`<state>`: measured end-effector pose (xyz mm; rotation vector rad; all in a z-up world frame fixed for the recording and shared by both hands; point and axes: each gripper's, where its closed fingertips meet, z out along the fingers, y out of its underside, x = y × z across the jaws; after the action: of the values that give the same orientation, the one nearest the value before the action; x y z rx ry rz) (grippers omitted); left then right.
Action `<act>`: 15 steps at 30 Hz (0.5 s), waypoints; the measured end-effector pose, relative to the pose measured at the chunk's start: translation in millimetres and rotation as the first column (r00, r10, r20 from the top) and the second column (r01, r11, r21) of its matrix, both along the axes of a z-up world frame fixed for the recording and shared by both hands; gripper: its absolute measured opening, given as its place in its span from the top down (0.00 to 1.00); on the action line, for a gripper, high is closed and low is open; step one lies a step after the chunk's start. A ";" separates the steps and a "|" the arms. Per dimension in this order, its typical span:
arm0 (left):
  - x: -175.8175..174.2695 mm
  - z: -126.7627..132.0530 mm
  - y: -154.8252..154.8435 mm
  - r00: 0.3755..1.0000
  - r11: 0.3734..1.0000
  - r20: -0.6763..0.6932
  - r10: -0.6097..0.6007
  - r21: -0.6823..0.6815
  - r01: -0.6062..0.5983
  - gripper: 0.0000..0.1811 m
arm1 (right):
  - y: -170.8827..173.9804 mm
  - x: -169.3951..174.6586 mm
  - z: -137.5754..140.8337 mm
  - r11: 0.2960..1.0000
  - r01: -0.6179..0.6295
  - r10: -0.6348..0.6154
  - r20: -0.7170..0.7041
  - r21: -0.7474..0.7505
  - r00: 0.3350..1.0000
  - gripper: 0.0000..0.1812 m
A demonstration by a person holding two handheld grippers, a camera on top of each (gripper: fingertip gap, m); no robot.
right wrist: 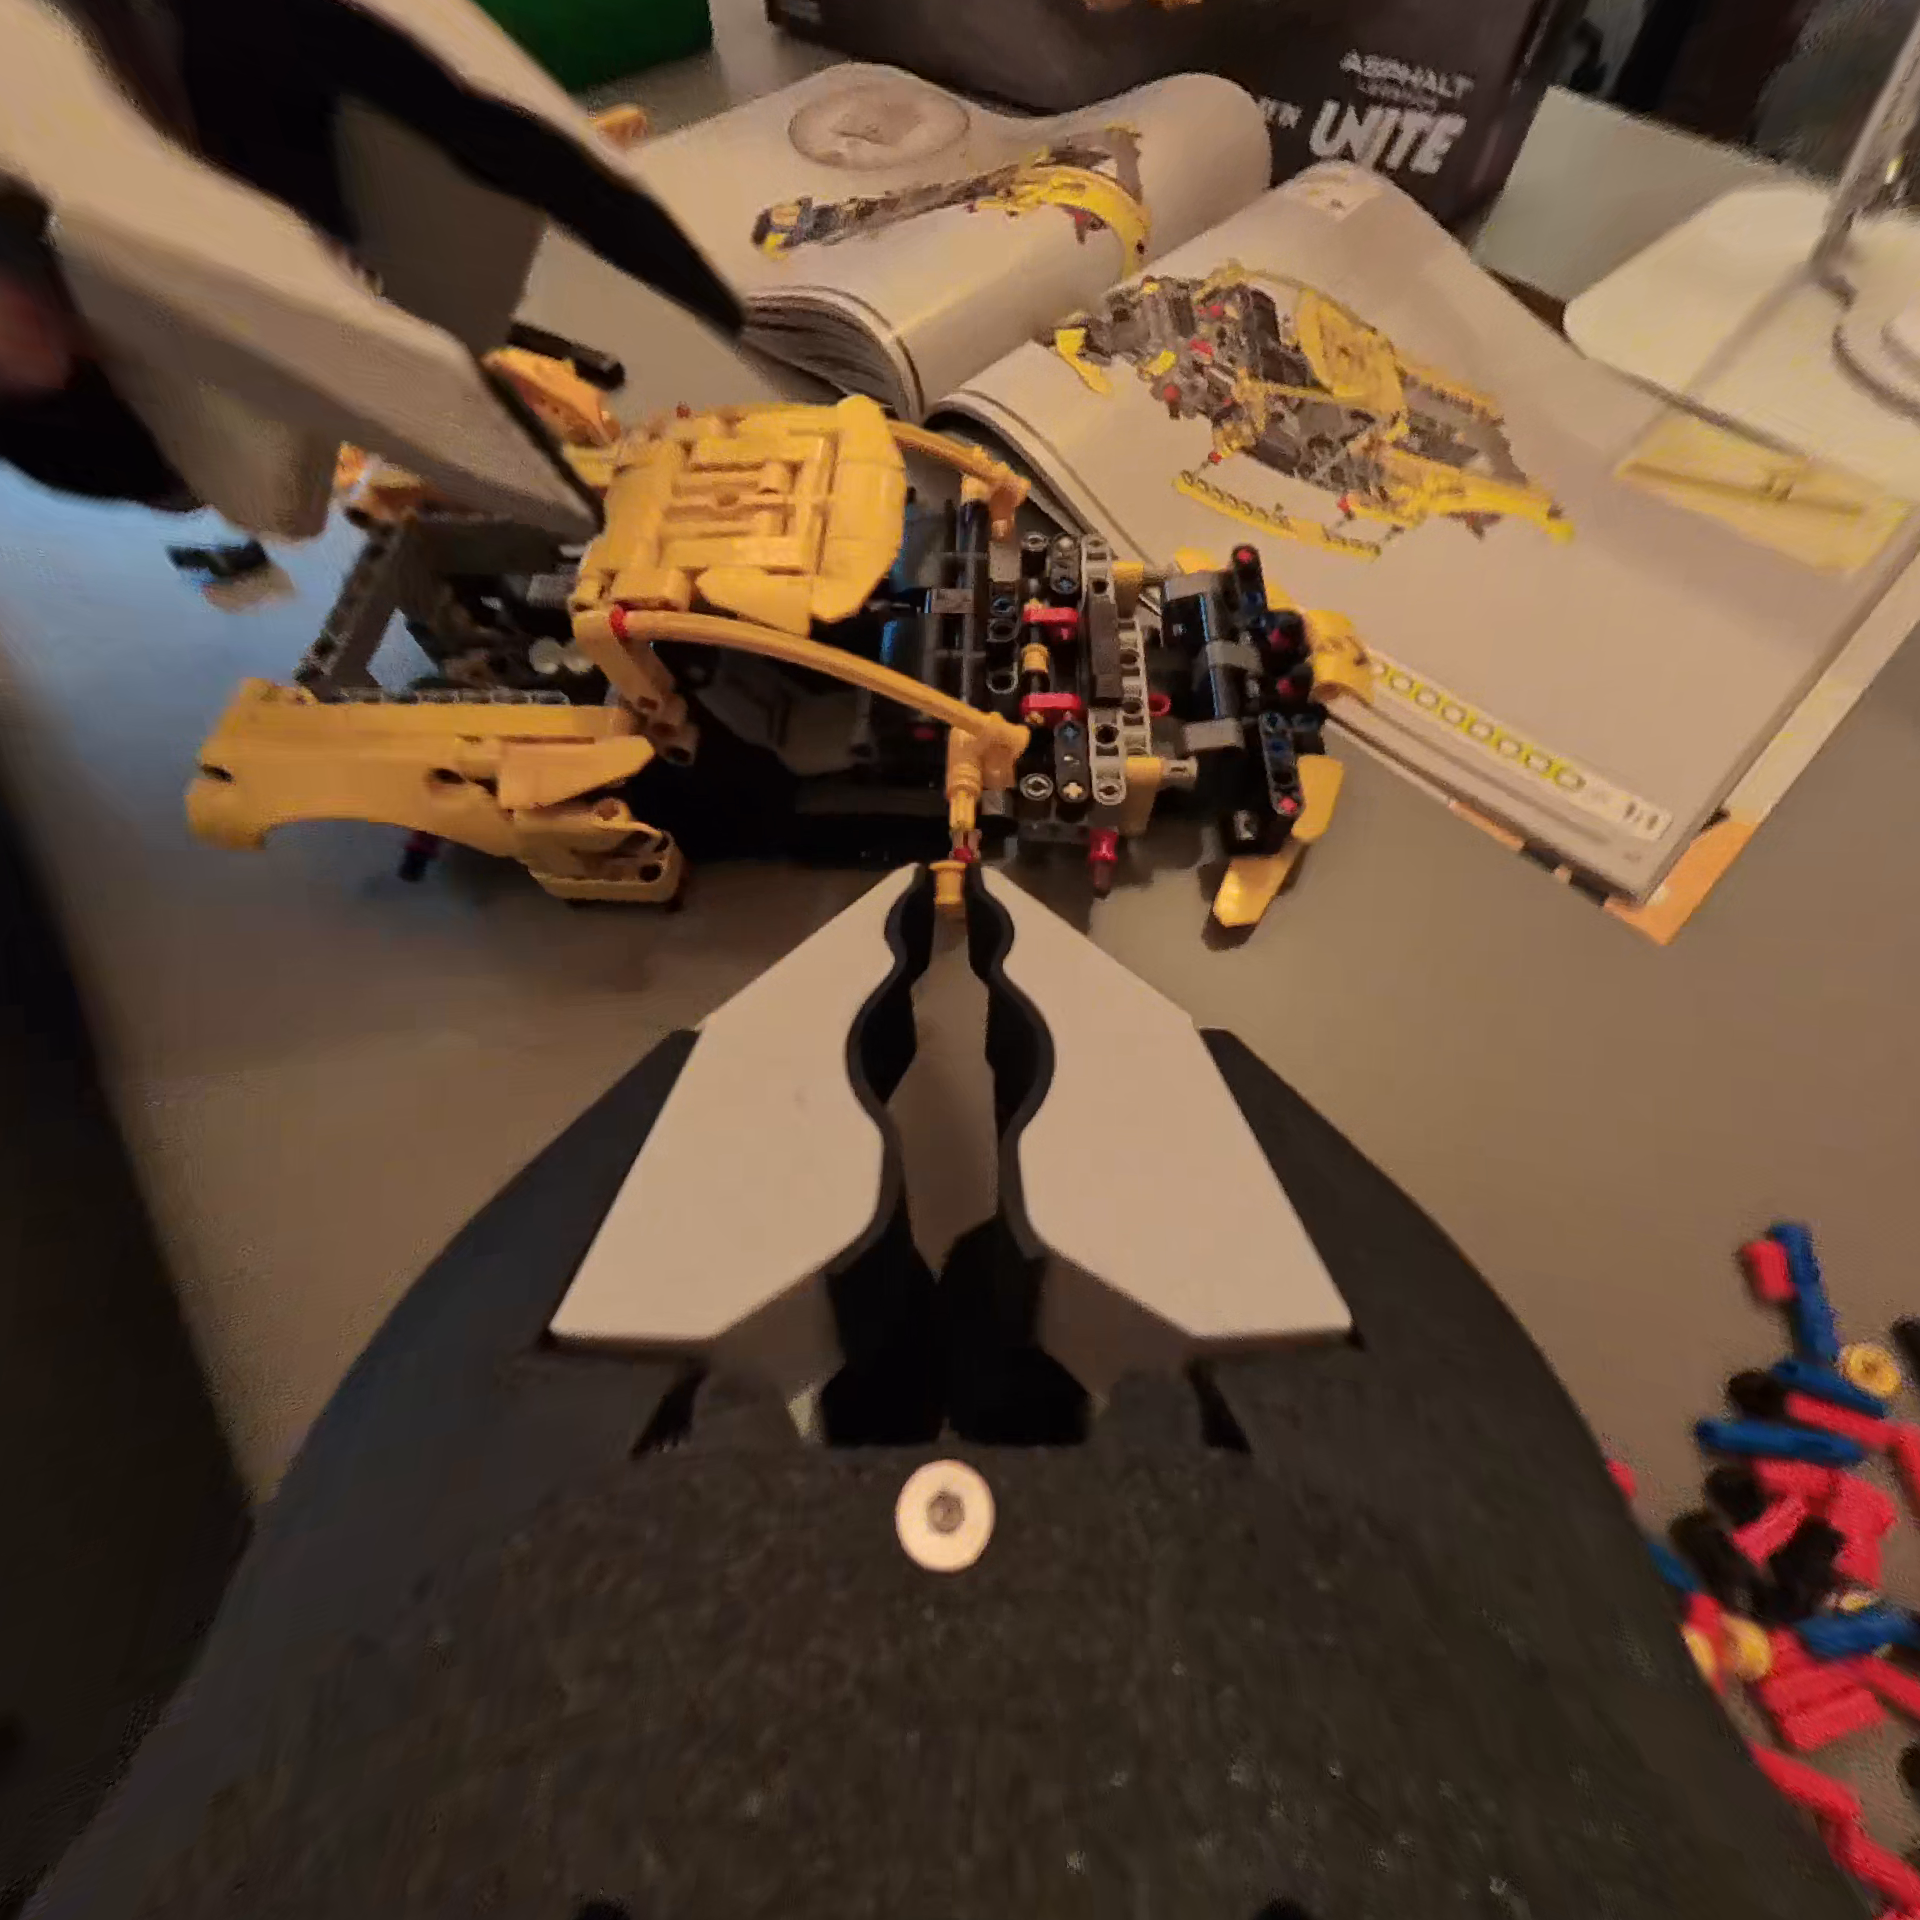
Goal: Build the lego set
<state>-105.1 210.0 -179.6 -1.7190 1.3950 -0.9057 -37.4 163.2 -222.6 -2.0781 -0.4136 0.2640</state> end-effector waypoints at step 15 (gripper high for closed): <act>-0.7 -20.5 -1.2 0.998 0.989 -0.026 -0.059 -0.140 0.055 0.64 | 16.7 -1.6 -10.7 0.998 -0.055 0.055 0.039 0.011 0.998 0.98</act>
<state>-105.8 208.7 -200.2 -1.8106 1.4364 -1.0333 -39.1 179.9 -233.3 -2.0652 -0.4946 0.2541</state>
